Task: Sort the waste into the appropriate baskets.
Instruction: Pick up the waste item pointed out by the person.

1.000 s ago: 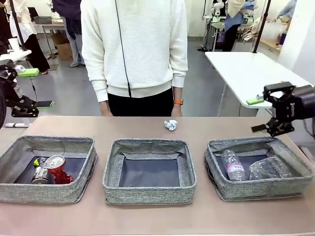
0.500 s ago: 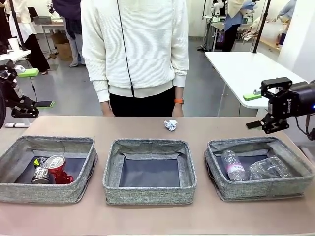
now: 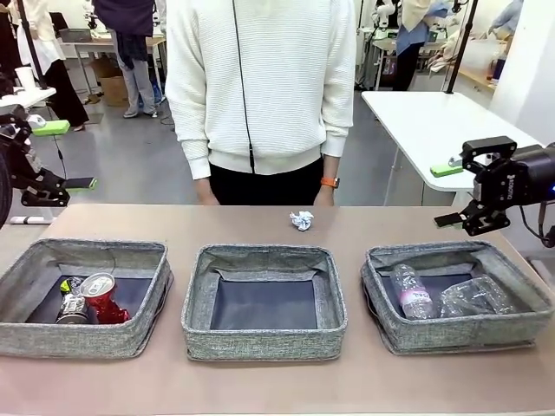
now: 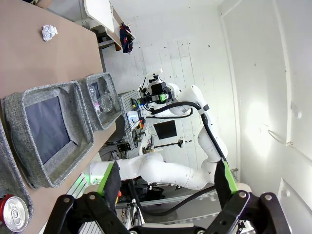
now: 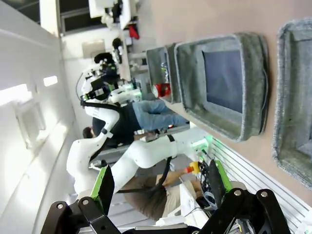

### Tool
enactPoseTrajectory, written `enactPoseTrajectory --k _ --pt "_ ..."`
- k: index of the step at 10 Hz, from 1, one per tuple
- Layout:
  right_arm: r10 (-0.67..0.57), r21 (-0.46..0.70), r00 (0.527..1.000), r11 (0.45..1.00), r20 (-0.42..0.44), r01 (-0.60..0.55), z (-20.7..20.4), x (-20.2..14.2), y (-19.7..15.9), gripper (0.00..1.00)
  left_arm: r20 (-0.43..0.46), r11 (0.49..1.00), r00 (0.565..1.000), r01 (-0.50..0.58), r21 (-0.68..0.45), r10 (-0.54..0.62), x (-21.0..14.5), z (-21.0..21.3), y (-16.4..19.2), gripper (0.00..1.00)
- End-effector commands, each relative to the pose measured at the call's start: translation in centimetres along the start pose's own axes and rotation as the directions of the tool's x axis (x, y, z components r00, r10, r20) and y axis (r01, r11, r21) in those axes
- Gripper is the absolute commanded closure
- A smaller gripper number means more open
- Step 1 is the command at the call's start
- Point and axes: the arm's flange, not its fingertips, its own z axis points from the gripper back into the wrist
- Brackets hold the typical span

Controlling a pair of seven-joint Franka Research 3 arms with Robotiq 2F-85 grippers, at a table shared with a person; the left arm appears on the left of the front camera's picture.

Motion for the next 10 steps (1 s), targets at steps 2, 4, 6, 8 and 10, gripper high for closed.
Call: enactPoseTrajectory --k 2,4,6,8,10 --pt "0.026 0.018 1.000 0.999 0.002 -0.026 0.26 0.31 0.12 0.00 0.004 1.000 1.000 0.006 -0.016 -0.006 -0.21 -0.09 -0.32 0.00" --pt "0.026 0.018 1.000 0.999 0.002 -0.026 0.26 0.31 0.12 0.00 0.004 1.000 1.000 0.006 -0.016 -0.006 -0.21 -0.09 -0.32 0.00" --pt "0.026 0.018 1.000 0.999 0.002 -0.026 0.26 0.31 0.12 0.00 0.004 1.000 1.000 0.006 -0.016 -0.006 -0.21 -0.09 -0.32 0.00" --pt "0.026 0.018 1.000 0.999 0.002 -0.026 0.26 0.31 0.12 0.00 0.004 1.000 1.000 0.006 -0.016 -0.006 -0.21 -0.09 -0.32 0.00" --pt "0.026 0.018 1.000 0.999 0.002 -0.026 0.26 0.31 0.12 0.00 0.004 1.000 1.000 0.006 -0.016 -0.006 -0.21 -0.09 -0.32 0.00"
